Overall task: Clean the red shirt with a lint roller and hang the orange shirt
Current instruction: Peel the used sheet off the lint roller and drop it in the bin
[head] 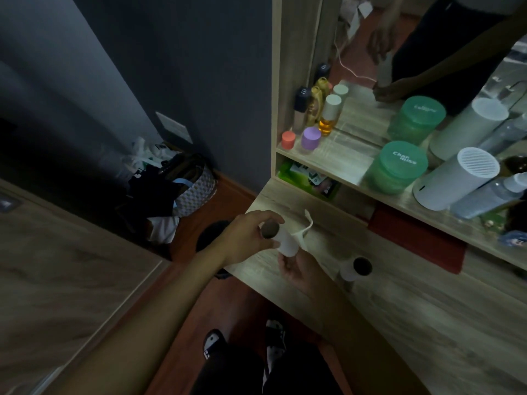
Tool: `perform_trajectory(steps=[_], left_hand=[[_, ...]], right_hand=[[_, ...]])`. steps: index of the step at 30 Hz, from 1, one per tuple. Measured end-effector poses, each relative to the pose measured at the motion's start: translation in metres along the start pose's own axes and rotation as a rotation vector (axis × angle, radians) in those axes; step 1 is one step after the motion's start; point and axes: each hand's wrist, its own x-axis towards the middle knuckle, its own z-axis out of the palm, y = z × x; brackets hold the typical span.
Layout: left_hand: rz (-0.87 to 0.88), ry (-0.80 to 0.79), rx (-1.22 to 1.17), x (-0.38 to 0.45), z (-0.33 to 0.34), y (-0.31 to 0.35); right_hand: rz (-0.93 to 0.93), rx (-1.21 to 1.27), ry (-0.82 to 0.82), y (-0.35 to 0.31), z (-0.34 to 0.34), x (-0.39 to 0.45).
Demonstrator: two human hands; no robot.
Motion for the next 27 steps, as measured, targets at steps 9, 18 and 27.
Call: perform_trajectory(steps=[9,18,27], left_hand=[[-0.103,-0.012,-0.094,0.002,-0.004,-0.009],[-0.154,0.017,-0.292,-0.002,-0.001,-0.019],[-0.177,0.032,-0.374,-0.004,0.0,-0.021]], right_hand=[[-0.097,-0.182,0.005,-0.005,0.003,0.007],[-0.104,-0.264,-0.01,-0.004,0.006,0.011],[-0.141,-0.407,0.07,-0.003,0.01,0.008]])
